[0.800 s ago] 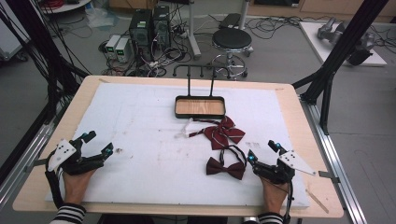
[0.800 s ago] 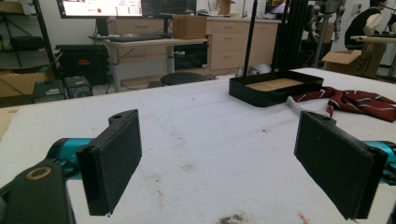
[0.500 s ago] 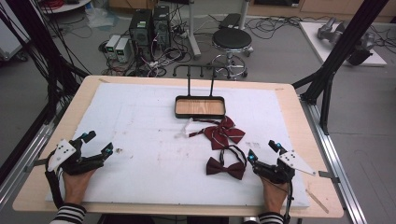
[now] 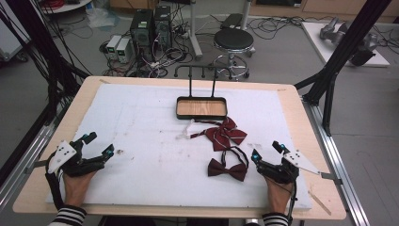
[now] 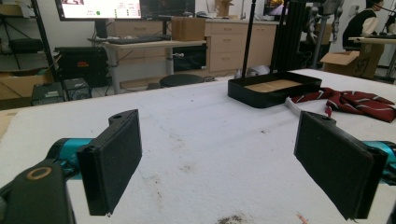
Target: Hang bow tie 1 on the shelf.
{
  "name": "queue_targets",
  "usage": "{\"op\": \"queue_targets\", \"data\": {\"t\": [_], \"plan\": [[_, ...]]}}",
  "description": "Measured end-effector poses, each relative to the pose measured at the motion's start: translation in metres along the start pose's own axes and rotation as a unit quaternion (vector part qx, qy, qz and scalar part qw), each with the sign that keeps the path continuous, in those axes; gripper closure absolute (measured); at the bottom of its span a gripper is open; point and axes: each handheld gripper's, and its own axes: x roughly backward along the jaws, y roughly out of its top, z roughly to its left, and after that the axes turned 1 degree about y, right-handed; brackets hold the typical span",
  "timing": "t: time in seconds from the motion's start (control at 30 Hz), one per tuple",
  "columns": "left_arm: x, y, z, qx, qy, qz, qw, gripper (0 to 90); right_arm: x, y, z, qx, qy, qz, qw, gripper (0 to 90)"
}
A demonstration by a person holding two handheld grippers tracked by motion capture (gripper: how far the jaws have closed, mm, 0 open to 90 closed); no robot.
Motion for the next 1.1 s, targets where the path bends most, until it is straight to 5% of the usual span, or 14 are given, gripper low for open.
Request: {"op": "queue_targets", "data": {"t": [0.5,0.77,1.1], "plan": [[0.000,0.000,0.000,-0.003,0.000,0.000,1.0000,15.4,-0.004,0.042,-0.001,0.010,0.016,0.017,0.9997,9.9],[0.000,0.000,0.000,-0.004,0.000,-0.001,1.0000,15.4,-0.028,0.066,0.005,0.032,0.036,0.063,0.9969,9.9],[0.001,0.000,0.000,-0.003,0.001,-0.002,1.0000,15.4,-0.074,0.083,0.016,0.058,0.074,0.159,0.9827,10.0]]}}
